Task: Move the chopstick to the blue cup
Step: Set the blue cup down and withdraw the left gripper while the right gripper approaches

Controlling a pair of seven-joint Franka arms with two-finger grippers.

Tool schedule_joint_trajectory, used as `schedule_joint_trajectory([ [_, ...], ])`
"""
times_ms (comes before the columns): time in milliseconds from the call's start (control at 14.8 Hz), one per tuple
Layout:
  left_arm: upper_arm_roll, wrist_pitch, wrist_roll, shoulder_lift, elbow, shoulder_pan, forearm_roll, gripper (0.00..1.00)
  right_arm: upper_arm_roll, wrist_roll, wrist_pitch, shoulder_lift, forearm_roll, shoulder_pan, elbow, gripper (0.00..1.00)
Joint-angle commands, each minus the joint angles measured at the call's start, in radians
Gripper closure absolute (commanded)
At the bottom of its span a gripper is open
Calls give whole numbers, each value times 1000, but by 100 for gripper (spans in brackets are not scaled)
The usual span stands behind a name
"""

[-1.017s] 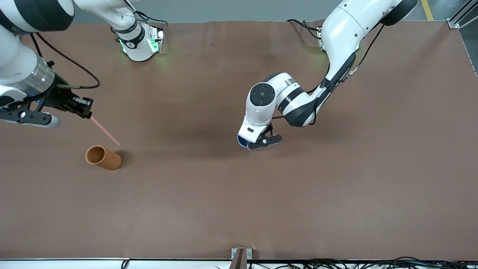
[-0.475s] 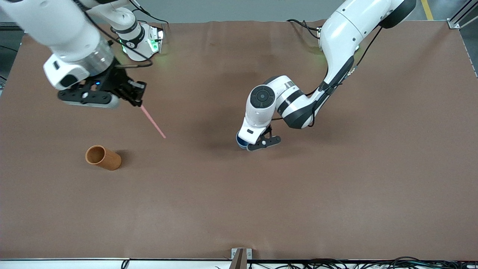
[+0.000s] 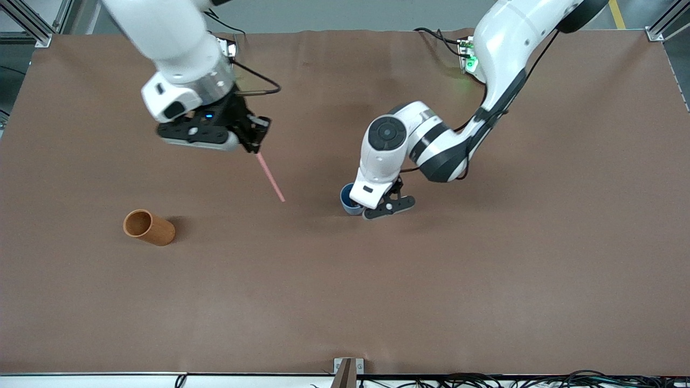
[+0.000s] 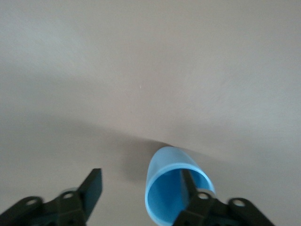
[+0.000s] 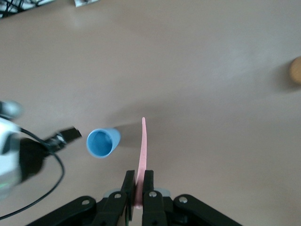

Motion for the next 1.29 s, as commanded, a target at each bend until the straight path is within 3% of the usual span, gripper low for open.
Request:
schedule_joint_trajectory([
  [0, 32, -126, 128, -182, 12, 37, -95, 0, -12, 84, 52, 47, 7, 73, 26, 97],
  [271, 226, -220, 462, -335, 43, 54, -233, 0, -13, 140, 74, 121, 1, 152, 58, 97],
  [542, 406, -306, 798, -423, 40, 79, -322, 0, -13, 171, 86, 184, -22, 192, 92, 96],
  [814, 454, -426, 1126, -495, 43, 156, -341, 0, -13, 177, 126, 248, -61, 257, 91, 95],
  [949, 506, -495, 1187, -549, 43, 153, -342, 0, -13, 203, 179, 271, -85, 275, 88, 95],
  [1220, 498, -527, 1175, -577, 48, 159, -341, 0, -12, 204, 198, 290, -140, 278, 84, 93],
])
